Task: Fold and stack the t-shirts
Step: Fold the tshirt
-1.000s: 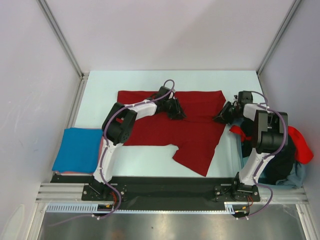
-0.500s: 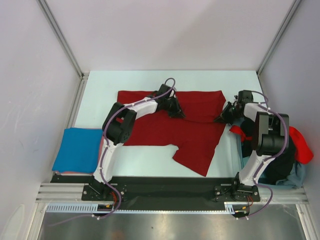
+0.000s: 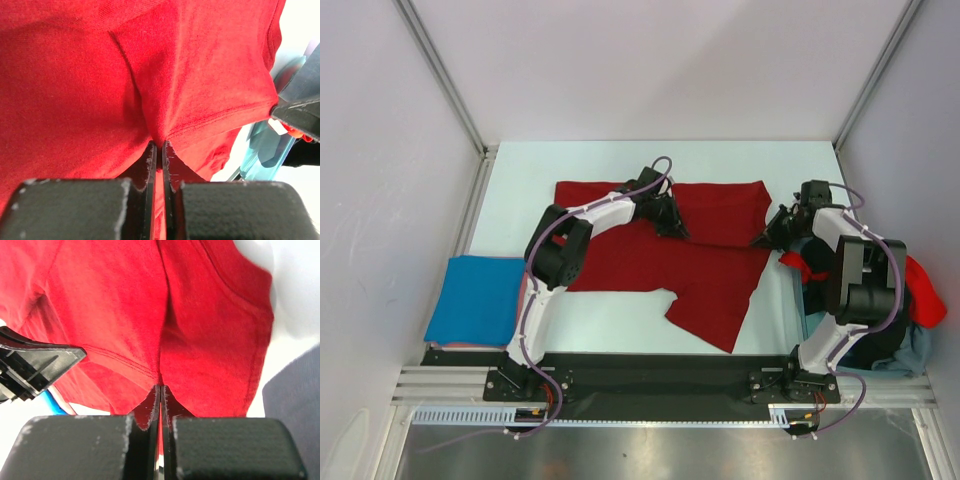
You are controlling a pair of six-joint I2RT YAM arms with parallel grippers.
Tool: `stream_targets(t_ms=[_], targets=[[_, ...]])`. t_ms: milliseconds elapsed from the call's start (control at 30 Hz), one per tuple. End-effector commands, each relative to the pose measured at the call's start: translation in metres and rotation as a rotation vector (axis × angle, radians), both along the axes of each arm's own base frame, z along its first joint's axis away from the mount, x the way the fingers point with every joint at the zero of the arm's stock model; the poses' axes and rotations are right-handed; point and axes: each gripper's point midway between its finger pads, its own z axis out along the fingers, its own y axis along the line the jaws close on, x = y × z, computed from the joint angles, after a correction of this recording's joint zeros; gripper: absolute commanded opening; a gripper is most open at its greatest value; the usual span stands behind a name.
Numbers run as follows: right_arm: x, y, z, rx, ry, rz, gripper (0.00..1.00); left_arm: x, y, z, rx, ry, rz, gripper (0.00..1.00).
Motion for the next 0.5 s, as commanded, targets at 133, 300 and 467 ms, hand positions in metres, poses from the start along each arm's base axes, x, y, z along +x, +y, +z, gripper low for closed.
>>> stream_targets(t_ms=[133, 300, 467], targets=[[-0.008, -0.003, 0.005, -0.009, 0.007, -0.032, 0.0, 0.011, -0.002, 0.027, -0.037, -0.043, -0.024, 0.08], [-0.009, -0.004, 0.001, -0.01, 0.026, -0.061, 0.0, 0.009, -0.001, 0.021, -0.03, -0.029, -0.027, 0.09], [-0.015, -0.004, -0.007, -0.026, 0.046, -0.095, 0.0, 0.006, 0.0, 0.017, -0.029, -0.015, -0.043, 0.1]])
